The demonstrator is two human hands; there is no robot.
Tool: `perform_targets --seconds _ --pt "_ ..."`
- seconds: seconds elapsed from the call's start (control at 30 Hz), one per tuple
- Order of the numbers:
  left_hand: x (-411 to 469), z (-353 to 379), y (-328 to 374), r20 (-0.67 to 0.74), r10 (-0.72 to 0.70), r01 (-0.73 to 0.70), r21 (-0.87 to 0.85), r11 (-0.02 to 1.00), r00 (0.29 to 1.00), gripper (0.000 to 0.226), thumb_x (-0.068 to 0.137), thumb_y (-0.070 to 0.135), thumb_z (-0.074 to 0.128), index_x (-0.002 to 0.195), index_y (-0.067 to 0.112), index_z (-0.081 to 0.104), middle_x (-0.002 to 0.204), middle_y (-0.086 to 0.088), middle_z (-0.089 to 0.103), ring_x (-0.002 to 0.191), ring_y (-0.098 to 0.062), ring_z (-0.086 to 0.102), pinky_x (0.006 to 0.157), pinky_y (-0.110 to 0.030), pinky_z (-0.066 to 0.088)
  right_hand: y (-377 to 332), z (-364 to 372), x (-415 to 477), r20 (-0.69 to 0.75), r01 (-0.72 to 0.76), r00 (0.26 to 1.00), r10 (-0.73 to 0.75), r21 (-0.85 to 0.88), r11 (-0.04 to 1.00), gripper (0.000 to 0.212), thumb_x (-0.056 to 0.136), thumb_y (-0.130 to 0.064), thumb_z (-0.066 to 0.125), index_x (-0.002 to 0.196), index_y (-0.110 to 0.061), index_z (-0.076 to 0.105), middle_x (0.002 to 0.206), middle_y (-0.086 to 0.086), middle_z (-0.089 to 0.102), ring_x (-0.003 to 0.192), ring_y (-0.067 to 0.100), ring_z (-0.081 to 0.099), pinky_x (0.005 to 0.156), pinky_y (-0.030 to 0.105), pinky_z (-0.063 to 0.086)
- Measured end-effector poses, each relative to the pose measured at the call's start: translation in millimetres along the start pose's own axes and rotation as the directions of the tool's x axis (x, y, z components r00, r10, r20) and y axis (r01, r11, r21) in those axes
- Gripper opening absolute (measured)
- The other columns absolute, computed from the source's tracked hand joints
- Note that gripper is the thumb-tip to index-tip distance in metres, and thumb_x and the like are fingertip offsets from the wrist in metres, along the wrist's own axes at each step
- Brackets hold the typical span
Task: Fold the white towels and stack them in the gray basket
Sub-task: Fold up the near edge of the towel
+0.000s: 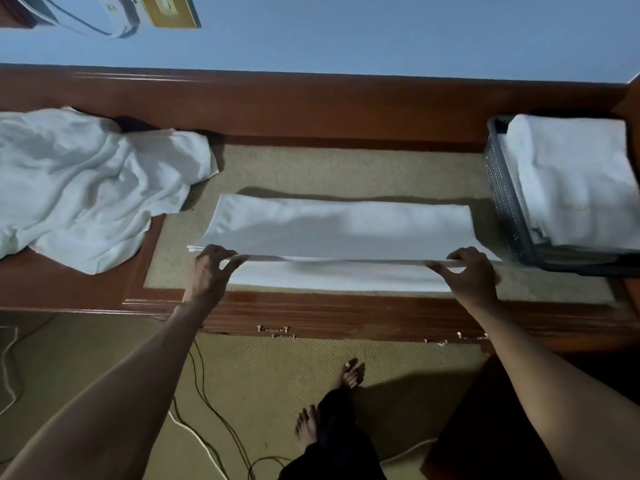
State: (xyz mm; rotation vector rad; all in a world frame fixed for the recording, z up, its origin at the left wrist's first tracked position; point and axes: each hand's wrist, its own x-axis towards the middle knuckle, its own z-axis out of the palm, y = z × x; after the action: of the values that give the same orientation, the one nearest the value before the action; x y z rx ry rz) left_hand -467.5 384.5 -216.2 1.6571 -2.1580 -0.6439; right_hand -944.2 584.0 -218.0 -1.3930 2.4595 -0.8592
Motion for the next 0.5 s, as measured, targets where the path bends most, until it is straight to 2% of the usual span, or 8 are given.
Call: perform_targets --seconds 0.13,0.27,0.37,0.43,0.5 --pt "-12.8 13.3 -11.8 0.081 -0.025 0.023 0.019 1.0 0.996 0.034 0.089 0.039 0.076 0.104 0.008 0.08 0.107 -0.011 0.07 0.095 -0.028 0.068 0.082 -0.037 0.05 10.6 7.6 -12.3 0.117 -0.035 0.992 0.036 -0.011 0.999 0.057 0.077 -0.071 0.07 0.076 -0.014 0.063 0.081 0.001 0.057 0.082 0.023 0.055 0.07 0.036 0.043" --pt "-20.9 24.6 -12.5 0.217 -0.113 0.102 0.06 0.993 0.97 0.051 0.095 0.054 0.064 0.117 0.009 0.076 0.131 -0.016 0.065 0.118 -0.033 0.062 0.099 -0.044 0.048 20.4 19.1 -17.1 0.338 -0.134 0.927 0.161 -0.1 0.986 0.038 0.09 -0.051 0.069 0.095 -0.013 0.066 0.11 0.007 0.058 0.11 0.026 0.053 0.087 0.033 0.038" --pt "-24.6 26.8 -9.6 0.172 -0.098 0.071 0.162 0.984 0.98 0.056 0.099 0.065 0.044 0.116 0.024 0.076 0.133 -0.006 0.065 0.119 -0.033 0.06 0.09 -0.045 0.05 24.7 22.7 -19.6 0.392 -0.161 0.898 0.198 -0.125 0.979 0.032 0.095 -0.046 0.065 0.098 -0.014 0.066 0.122 0.01 0.058 0.118 0.028 0.054 0.093 0.034 0.039" --pt "-25.0 25.3 -1.1 0.102 -0.121 0.091 0.26 0.961 0.987 0.048 0.102 0.061 0.042 0.114 0.029 0.077 0.13 0.0 0.066 0.113 -0.034 0.063 0.083 -0.043 0.049 24.2 20.7 -18.1 0.385 -0.153 0.901 0.202 -0.155 0.976 0.031 0.1 -0.045 0.058 0.098 -0.015 0.066 0.125 0.01 0.06 0.119 0.029 0.056 0.094 0.039 0.044" --pt "-20.2 27.6 8.9 0.034 -0.134 0.117 0.308 0.944 0.99 0.049 0.104 0.057 0.043 0.11 0.025 0.079 0.122 -0.005 0.072 0.102 -0.038 0.068 0.076 -0.041 0.046 20.4 16.4 -13.0 0.358 -0.13 0.909 0.21 -0.237 0.963 0.039 0.103 -0.048 0.048 0.098 -0.015 0.068 0.122 0.008 0.064 0.112 0.028 0.06 0.087 0.039 0.047"
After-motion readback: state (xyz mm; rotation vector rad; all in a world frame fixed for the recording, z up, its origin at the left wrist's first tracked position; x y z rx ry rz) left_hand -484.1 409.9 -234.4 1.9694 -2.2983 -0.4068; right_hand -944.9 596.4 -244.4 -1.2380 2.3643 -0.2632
